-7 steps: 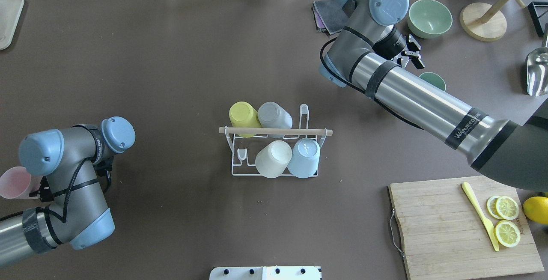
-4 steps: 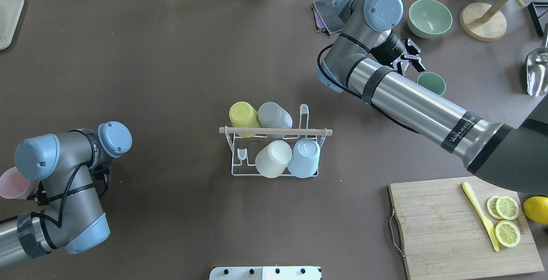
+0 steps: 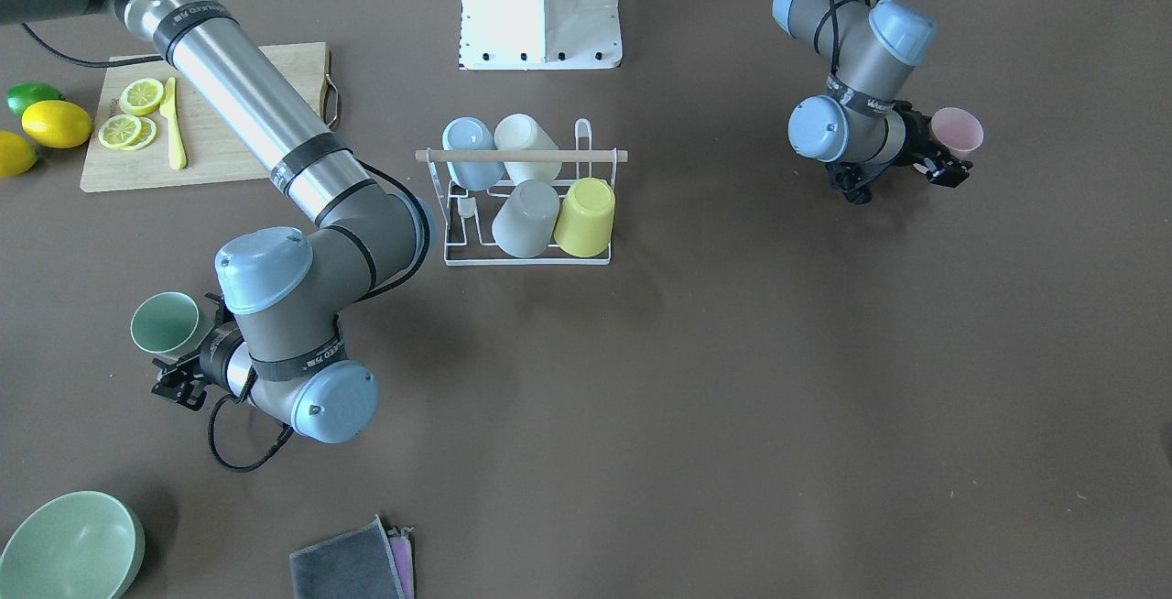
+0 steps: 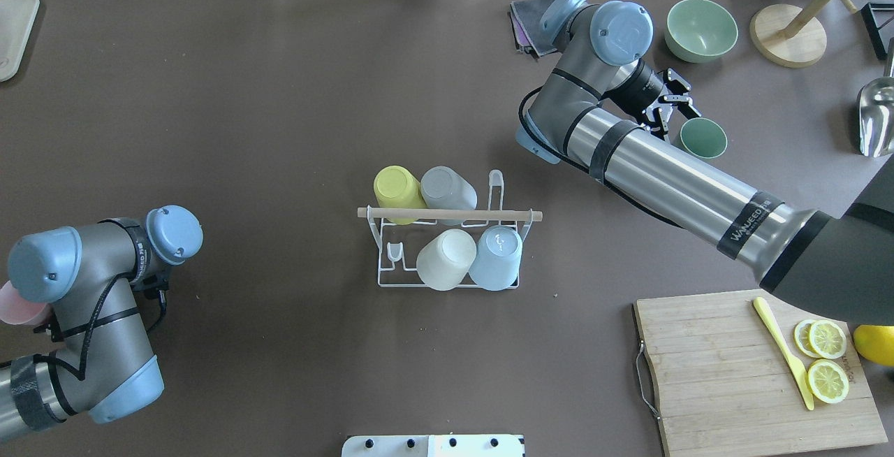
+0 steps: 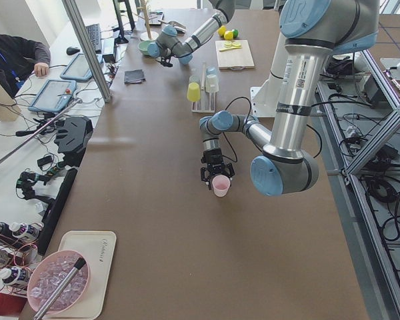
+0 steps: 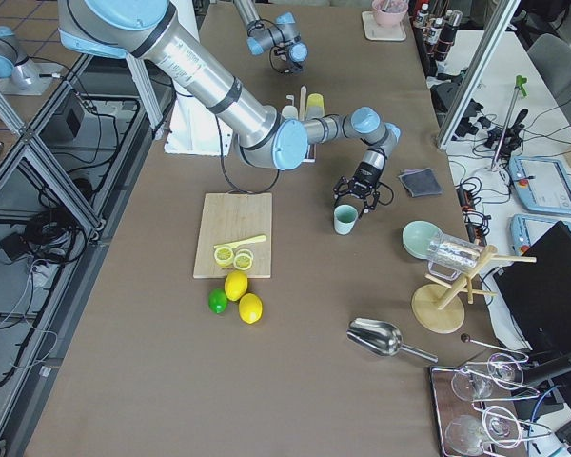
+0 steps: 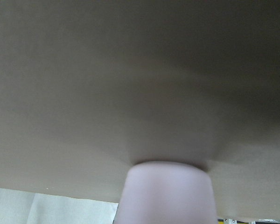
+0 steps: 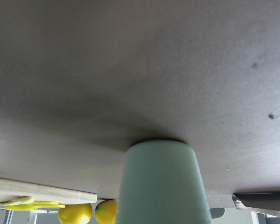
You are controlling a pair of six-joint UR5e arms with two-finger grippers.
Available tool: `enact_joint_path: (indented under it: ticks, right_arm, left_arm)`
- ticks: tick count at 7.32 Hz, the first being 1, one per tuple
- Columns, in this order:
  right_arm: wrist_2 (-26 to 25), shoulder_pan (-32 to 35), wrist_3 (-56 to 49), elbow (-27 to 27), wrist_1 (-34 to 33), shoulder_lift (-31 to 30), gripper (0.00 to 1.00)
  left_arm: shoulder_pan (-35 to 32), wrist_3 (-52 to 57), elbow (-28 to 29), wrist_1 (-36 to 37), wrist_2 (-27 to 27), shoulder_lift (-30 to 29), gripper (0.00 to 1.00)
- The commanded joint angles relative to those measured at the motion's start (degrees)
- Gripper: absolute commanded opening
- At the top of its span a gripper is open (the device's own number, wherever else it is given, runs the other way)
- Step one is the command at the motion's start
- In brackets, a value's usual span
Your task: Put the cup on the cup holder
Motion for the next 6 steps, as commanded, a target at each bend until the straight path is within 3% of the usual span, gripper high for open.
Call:
enact_joint_path:
  ticks: [1,5,6]
  right_arm:
    - [-0.7,-0.8,-0.2,0.0,0.0,-0.7,0.99]
    - [-2.7,-0.7,-2.4,0.0,0.1,-2.1,0.99]
    - [-2.7,-0.7,-3.7,0.1,0.1,-2.2,0.91]
  left_arm:
    - [0.0,0.0,-0.1,-0.3,0.0,0.5,0.98]
    - [0.0,-0.1,-0.7,-2.0,0.0,2.6,0.97]
    - [0.0,-0.1,-1.0,-2.3,0.0,3.0,0.97]
